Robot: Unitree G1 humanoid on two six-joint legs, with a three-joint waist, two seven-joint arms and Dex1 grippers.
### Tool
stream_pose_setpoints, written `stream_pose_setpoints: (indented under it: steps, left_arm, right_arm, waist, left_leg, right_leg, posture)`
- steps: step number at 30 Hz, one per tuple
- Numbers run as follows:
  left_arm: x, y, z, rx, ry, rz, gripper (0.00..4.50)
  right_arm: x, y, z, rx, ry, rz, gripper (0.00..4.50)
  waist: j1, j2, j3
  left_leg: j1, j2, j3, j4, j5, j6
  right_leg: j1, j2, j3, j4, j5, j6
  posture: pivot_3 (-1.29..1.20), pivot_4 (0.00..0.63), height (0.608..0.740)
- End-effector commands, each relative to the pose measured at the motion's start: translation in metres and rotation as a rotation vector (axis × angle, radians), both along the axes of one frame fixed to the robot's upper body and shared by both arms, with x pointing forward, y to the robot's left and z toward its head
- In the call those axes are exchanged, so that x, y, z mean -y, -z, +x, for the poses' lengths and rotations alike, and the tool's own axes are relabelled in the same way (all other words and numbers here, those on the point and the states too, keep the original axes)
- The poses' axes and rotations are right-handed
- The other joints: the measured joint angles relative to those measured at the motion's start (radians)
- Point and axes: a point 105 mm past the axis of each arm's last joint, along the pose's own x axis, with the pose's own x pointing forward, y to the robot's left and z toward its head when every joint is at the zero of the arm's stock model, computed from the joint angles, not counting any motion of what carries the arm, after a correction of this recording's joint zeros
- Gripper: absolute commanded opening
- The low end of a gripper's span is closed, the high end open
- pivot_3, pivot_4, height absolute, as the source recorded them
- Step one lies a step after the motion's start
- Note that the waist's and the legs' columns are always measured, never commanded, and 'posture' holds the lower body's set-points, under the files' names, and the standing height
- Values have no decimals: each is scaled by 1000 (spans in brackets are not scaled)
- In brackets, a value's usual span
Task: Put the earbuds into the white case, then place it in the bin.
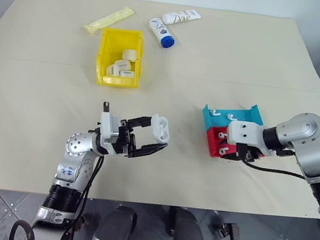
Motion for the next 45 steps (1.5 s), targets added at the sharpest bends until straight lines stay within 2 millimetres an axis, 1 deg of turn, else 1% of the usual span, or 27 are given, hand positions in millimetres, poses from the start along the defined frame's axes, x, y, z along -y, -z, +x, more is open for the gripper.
stream_pose_setpoints:
  steps: [1, 8, 13, 22, 31, 38, 45]
  left_arm:
    - [0, -11, -5, 46, 5, -14, 2760]
    - [1, -11, -4, 46, 2, -15, 2760]
    - [1, -10, -4, 47, 0, -15, 2760]
    - [2, -10, -4, 47, -3, -14, 2760]
    - [3, -10, -3, 45, -9, -18, 2760]
    - [5, -9, -4, 45, -15, -26, 2760]
    - [3, -8, -6, 44, -27, -30, 2760]
  right_arm:
    - [-1, -8, 3, 23, -10, -2, 2123]
    - [1, -7, 2, 17, -9, -6, 2123]
    - [-2, -6, -1, 9, -20, -2, 2123]
    - [-2, -4, 0, 5, -24, -6, 2123]
    - [-5, 0, -4, -27, -48, -47, 2123]
    - [-5, 3, -1, -24, -58, -85, 2123]
    - [-7, -4, 4, -6, -82, -102, 2123]
  waist:
    - [1, 0, 0]
    - [0, 0, 0]
    - [0, 0, 0]
    - [0, 0, 0]
    - [0, 0, 0]
    - [0, 0, 0]
    - [-2, 0, 0]
  left_leg:
    - [0, 0, 0, 0, 0, 0]
    - [0, 0, 0, 0, 0, 0]
    - [0, 0, 0, 0, 0, 0]
    - [0, 0, 0, 0, 0, 0]
    - [0, 0, 0, 0, 0, 0]
    - [0, 0, 0, 0, 0, 0]
    - [0, 0, 0, 0, 0, 0]
  right_leg:
    - [0, 0, 0, 0, 0, 0]
    - [0, 0, 0, 0, 0, 0]
    - [0, 0, 0, 0, 0, 0]
    - [0, 0, 0, 0, 0, 0]
    - [0, 0, 0, 0, 0, 0]
    - [0, 0, 0, 0, 0, 0]
    - [0, 0, 0, 0, 0, 0]
  posture:
    - [0, 150, 740]
    - [0, 150, 740]
    - [0, 150, 740]
    - [0, 150, 740]
    - [0, 150, 740]
    - [0, 150, 740]
    - [0, 150, 740]
